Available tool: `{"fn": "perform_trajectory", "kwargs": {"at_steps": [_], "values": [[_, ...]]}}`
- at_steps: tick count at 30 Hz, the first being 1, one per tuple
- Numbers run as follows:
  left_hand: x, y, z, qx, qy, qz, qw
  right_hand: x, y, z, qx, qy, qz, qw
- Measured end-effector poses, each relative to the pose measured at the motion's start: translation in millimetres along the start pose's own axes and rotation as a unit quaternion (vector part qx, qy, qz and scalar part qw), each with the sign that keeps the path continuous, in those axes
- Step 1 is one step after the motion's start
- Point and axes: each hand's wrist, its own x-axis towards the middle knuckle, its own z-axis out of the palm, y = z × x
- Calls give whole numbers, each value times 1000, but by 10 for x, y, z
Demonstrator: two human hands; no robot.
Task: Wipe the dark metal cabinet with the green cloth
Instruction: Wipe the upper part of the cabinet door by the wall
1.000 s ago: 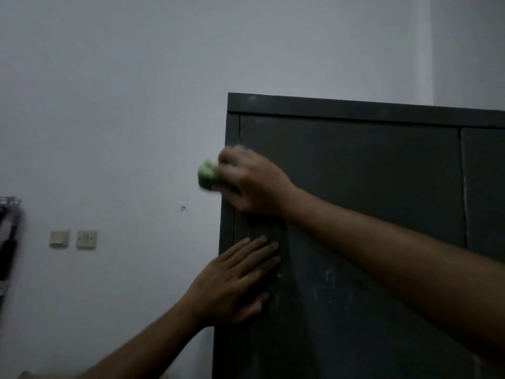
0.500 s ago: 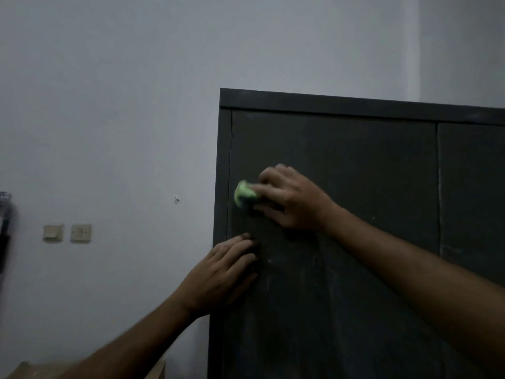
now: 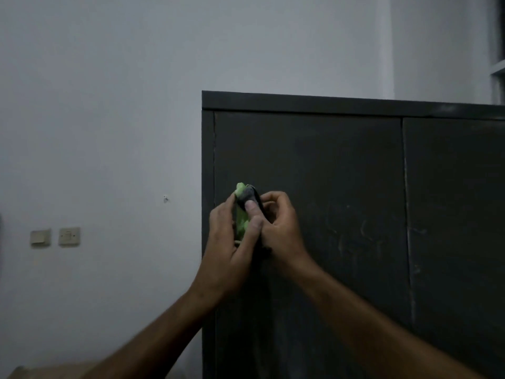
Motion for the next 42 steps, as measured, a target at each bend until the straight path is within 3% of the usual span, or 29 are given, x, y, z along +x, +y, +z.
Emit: {"fn": "perform_trajectory", "kwargs": {"at_steps": [4,7,9,11,13,16,18,21,24,26,28,30,31,33,35,36,37,41,42], "values": [[93,40,-3,43,21,-17,999,-255,30,60,88,1,47,995],[120,-39,-115,102,9,-2,995,-336,56,-100,33,-55,20,998],[126,-101,-223,142,-13,40,989,-370,102,-262,-60,-11,-29,998],[140,-156,-365,206,-26,94,974,-419,212,-483,-152,94,-94,979],[210,-213,-523,292,-20,157,943,-522,395,-735,-241,189,-124,944],[472,-260,-629,415,-1,236,879,-739,716,-1096,-317,300,-66,898],[676,-261,-590,444,-5,248,861,-848,912,-1283,-333,343,-24,878],[694,-339,-436,463,-80,271,840,-928,1133,-1459,-373,342,28,862],[449,-512,-403,485,-242,403,737,-976,1251,-1528,-424,312,43,849],[488,-561,-446,487,-260,446,704,-1024,1308,-1511,-451,294,32,842],[687,-518,-437,488,-165,405,756,-1082,1374,-1474,-479,285,19,830],[831,-470,-383,488,-52,309,815,-1122,1435,-1461,-502,276,19,819],[804,-482,-320,484,-31,291,825,-1148,1474,-1463,-512,270,18,815],[619,-592,-177,481,-99,363,792,-1207,1565,-1472,-529,257,7,809],[459,-662,-142,472,-246,455,714,-1244,1644,-1474,-539,242,-15,807],[491,-652,-159,473,-277,472,690,-1254,1683,-1476,-542,236,-25,806],[571,-626,-162,478,-266,472,692,-1261,1725,-1481,-545,234,-34,804],[853,-515,-44,470,-53,327,818,-1239,1859,-1512,-539,239,-65,805],[802,-522,49,452,-30,302,839,-1234,1881,-1517,-537,239,-68,806]]}}
